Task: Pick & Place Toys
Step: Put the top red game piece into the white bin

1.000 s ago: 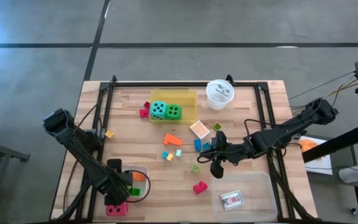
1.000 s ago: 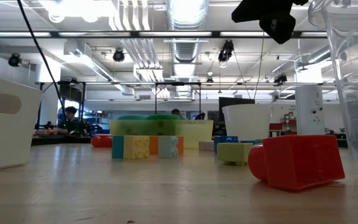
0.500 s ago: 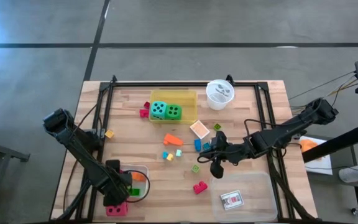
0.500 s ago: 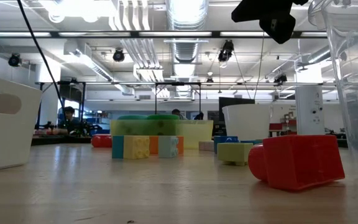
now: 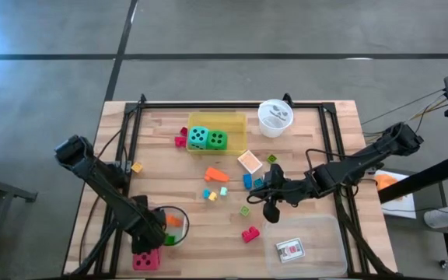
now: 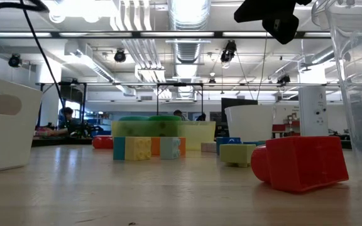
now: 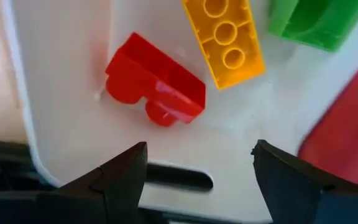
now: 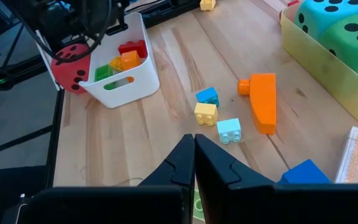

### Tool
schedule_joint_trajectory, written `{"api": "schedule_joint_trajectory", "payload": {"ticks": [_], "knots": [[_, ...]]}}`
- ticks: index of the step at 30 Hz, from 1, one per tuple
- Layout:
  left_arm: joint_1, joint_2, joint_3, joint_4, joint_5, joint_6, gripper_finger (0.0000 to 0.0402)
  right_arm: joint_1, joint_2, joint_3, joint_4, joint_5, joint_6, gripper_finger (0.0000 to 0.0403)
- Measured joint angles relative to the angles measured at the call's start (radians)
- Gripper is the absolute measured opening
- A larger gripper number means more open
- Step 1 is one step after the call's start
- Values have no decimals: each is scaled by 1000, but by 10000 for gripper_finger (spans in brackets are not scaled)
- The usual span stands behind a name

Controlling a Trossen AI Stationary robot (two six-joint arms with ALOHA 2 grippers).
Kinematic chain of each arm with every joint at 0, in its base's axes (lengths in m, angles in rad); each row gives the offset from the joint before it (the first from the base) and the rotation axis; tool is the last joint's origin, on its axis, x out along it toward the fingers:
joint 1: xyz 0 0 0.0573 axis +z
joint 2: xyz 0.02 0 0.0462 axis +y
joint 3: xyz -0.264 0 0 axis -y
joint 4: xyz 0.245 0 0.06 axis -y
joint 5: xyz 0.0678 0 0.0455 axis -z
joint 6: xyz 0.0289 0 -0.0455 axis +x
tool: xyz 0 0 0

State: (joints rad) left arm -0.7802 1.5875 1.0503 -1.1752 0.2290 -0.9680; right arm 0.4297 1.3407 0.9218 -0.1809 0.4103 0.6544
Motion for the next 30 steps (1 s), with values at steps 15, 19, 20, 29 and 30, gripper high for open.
{"api": "schedule_joint_trajectory", "payload": {"ticks": [15, 19, 20, 29, 30], "knots": [[130, -11, 426, -361, -455, 126, 281, -1, -2, 0, 5, -3, -32, 9], [231, -76, 435, -363, -551, 198, 281, -1, -11, 0, 10, -3, -56, 9], [266, -94, 427, -364, -551, 211, 281, -2, -15, 0, 12, -3, -61, 9], [629, -235, 317, -373, -505, 125, 281, -2, -44, 0, 14, -11, -103, 9], [674, -240, 301, -382, -484, 107, 281, -3, -45, 0, 16, -11, -115, 9]]}}
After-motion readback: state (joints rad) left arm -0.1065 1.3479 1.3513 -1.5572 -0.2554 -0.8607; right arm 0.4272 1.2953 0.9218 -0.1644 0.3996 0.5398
